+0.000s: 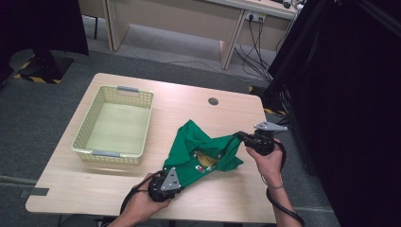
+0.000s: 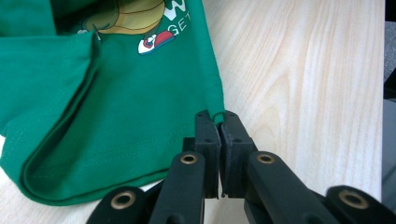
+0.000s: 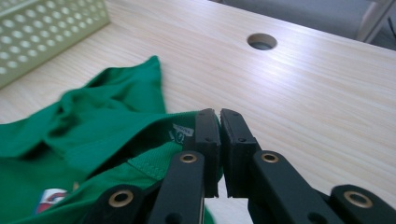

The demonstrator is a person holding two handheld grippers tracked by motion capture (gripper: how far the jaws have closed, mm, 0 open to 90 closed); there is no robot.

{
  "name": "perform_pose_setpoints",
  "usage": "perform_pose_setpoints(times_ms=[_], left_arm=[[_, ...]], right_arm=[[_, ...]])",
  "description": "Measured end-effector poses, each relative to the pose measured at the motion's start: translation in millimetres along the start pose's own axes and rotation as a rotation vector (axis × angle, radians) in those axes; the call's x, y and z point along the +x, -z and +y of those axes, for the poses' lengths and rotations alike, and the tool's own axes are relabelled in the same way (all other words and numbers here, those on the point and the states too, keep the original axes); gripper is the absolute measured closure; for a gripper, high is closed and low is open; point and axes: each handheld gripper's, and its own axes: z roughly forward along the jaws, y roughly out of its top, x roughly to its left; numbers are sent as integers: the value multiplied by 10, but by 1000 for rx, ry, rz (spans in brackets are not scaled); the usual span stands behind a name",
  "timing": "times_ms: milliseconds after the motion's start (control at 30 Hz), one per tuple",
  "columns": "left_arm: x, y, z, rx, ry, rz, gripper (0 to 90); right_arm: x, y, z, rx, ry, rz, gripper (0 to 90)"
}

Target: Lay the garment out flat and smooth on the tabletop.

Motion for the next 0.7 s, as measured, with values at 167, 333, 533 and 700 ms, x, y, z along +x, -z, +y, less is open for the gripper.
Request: perform_pose_setpoints(times_ms=[167, 333, 533, 700], left_arm=[[-13, 26, -46, 4, 13, -7, 868], [-26, 45, -50, 5, 11, -14, 868], [-49, 48, -38, 0, 6, -16, 868], [-76, 51, -59, 1, 8, -24, 868]], right_arm=[[-145, -34, 35, 14, -29, -38, 862], [-320, -84, 74, 26, -58, -78, 862], [-462, -162, 99, 46, -82, -128, 862], [-574, -251, 89, 72, -102, -170, 862]])
